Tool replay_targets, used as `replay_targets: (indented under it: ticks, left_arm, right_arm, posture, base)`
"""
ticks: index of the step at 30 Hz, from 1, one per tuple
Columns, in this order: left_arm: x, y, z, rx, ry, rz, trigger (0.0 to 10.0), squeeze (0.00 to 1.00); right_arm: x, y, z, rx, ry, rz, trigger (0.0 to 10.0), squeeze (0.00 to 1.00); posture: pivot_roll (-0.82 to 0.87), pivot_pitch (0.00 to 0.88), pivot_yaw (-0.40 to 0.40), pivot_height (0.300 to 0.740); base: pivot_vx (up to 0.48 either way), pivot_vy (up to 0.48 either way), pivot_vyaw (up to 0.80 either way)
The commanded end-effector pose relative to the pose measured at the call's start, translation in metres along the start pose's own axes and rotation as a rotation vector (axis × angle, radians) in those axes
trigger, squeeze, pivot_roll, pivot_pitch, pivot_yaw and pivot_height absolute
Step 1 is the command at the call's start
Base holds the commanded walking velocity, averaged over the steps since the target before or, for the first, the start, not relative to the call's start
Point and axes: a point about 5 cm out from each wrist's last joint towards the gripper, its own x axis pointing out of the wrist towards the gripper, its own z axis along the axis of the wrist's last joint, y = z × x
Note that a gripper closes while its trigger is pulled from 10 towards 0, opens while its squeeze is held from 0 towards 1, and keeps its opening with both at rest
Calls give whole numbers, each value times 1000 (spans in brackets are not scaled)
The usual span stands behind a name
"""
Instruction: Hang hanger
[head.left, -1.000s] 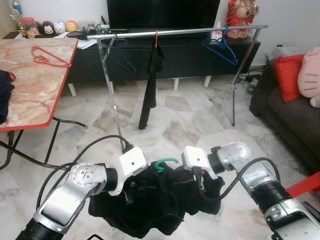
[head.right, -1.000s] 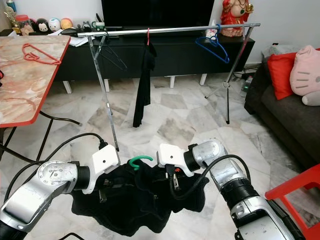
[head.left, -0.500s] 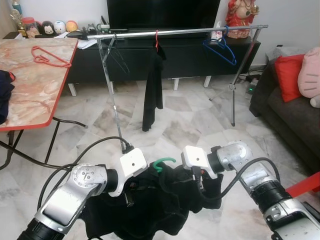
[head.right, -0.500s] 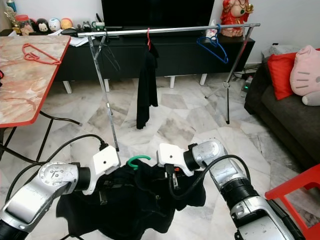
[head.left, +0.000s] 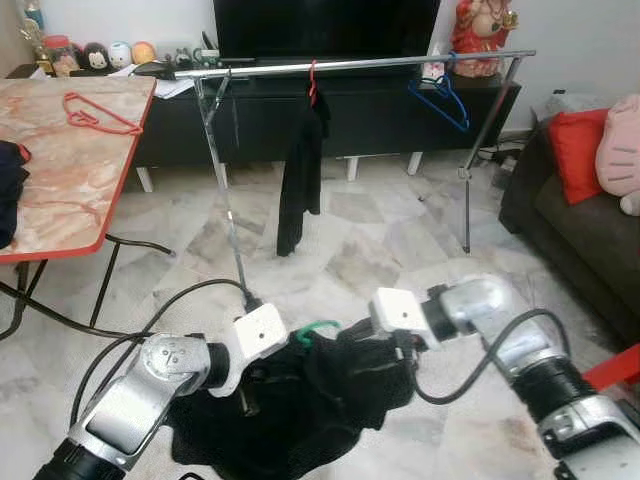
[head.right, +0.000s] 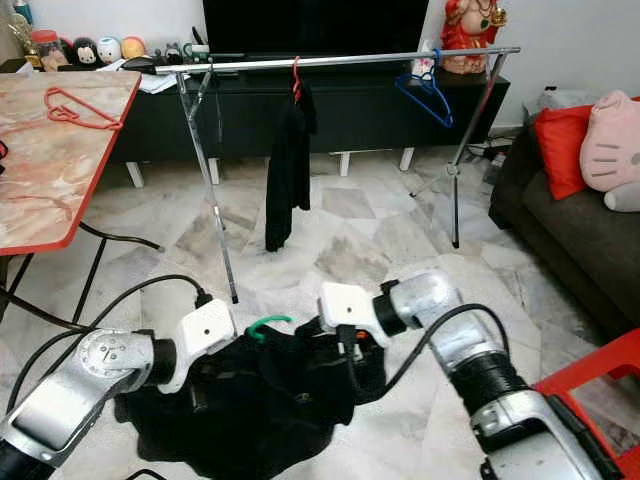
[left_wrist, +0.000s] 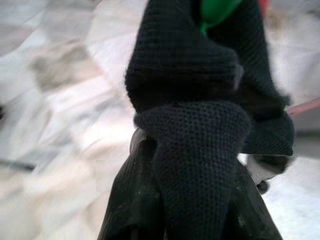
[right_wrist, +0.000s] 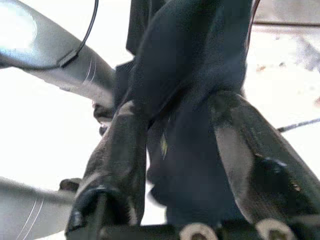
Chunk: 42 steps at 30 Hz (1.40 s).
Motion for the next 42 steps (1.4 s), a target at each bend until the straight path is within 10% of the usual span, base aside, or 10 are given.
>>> replay_targets:
  ticks: [1, 13, 14, 15, 16, 18, 19, 20, 31, 42]
  left_arm:
    - [-5, 5, 4, 23, -15, 41, 0, 0]
    - [-24, 18, -19, -135, -68, 275, 0, 0]
    - [-25, 18, -20, -140, -73, 299, 0, 0]
    - [-26, 19, -20, -156, -85, 328, 0, 0]
    - [-27, 22, -20, -165, -95, 380, 0, 0]
    - [-28, 26, -20, -187, -101, 460, 0, 0]
    - [-27, 29, -20, -223, -118, 516, 2863, 0]
    - [-27, 31, -17, -265, -157, 584, 10000, 0]
    - [-21, 20, -3, -362, -248, 744, 10000, 0]
    - [-13, 15, 8, -382, -296, 715, 10000, 0]
  right_arm:
    - [-5, 0, 0, -8, 21, -3, 10000, 1000]
    - [-61, -6, -48, 362, -189, -669, 10000, 1000]
    - [-65, -4, -58, 421, -190, -749, 10000, 561]
    - [-70, -2, -71, 499, -185, -846, 10000, 561]
    - [-72, 5, -91, 618, -155, -974, 10000, 0]
    - [-72, 19, -120, 807, -101, -1134, 10000, 0]
    - [-65, 41, -146, 975, -23, -1238, 10000, 0]
    - [-49, 73, -172, 1122, 120, -1316, 10000, 0]
    - [41, 181, -205, 1538, 398, -1289, 10000, 0]
    - [70, 171, -192, 1648, 287, -1372, 10000, 0]
  posture:
    - [17, 0, -54, 740]
    - [14, 0, -65, 740]
    - [2, 0, -57, 740]
    - [2, 0, -57, 740]
    - [2, 0, -57, 740]
    - [-14, 0, -50, 740]
    - [-16, 0, -47, 740]
    - [-10, 0, -46, 740]
    - [13, 0, -39, 740]
    - [-16, 0, -22, 740]
  base:
    - [0, 0, 0]
    - [0, 0, 0]
    - [0, 0, 0]
    - [0, 0, 0]
    - [0, 0, 0]
    - [0, 0, 0]
    - [0, 0, 0]
    - [0, 0, 0]
    - [0, 0, 0]
    - [56, 0, 0]
